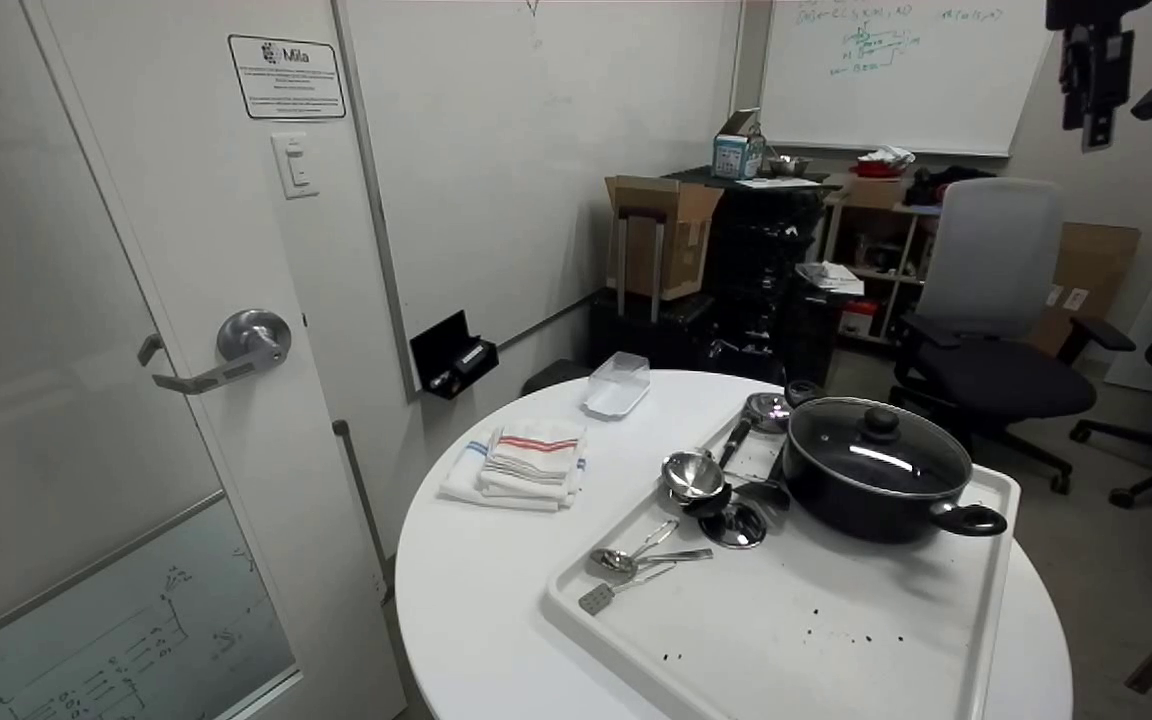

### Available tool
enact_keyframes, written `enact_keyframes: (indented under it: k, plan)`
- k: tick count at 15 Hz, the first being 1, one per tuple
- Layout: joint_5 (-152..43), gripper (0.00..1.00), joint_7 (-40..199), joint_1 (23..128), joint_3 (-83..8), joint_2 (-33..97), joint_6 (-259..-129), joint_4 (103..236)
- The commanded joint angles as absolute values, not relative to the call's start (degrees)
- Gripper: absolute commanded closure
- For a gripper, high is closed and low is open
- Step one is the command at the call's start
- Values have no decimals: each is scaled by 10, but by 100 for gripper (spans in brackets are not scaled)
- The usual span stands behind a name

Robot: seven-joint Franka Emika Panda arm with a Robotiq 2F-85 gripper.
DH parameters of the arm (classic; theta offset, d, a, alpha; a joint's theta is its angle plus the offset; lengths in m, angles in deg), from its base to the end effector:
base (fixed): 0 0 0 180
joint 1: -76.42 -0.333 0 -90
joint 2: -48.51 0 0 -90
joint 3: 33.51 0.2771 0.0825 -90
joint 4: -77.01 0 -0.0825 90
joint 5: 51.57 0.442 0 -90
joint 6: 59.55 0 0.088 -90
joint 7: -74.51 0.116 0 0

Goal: Remove the lid from the black pot

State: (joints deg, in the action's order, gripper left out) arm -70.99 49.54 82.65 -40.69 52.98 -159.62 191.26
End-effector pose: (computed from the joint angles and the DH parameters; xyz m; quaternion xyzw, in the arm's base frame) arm 0.5502 -0.1656 0.4192 0.9734 0.1428 -0.1308 0.1220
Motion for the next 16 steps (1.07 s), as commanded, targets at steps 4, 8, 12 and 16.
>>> enact_keyframes:
  k: [4, 8, 12, 16]
  plan:
    - [-699, 0, 423, 832, -402, 387, -1630, 1826]
    - [-708, 0, 391, 838, -392, 318, -1672, 1802]
    - [-710, 0, 358, 846, -382, 259, -1729, 1796]
    - [-714, 0, 333, 855, -378, 209, -1798, 1799]
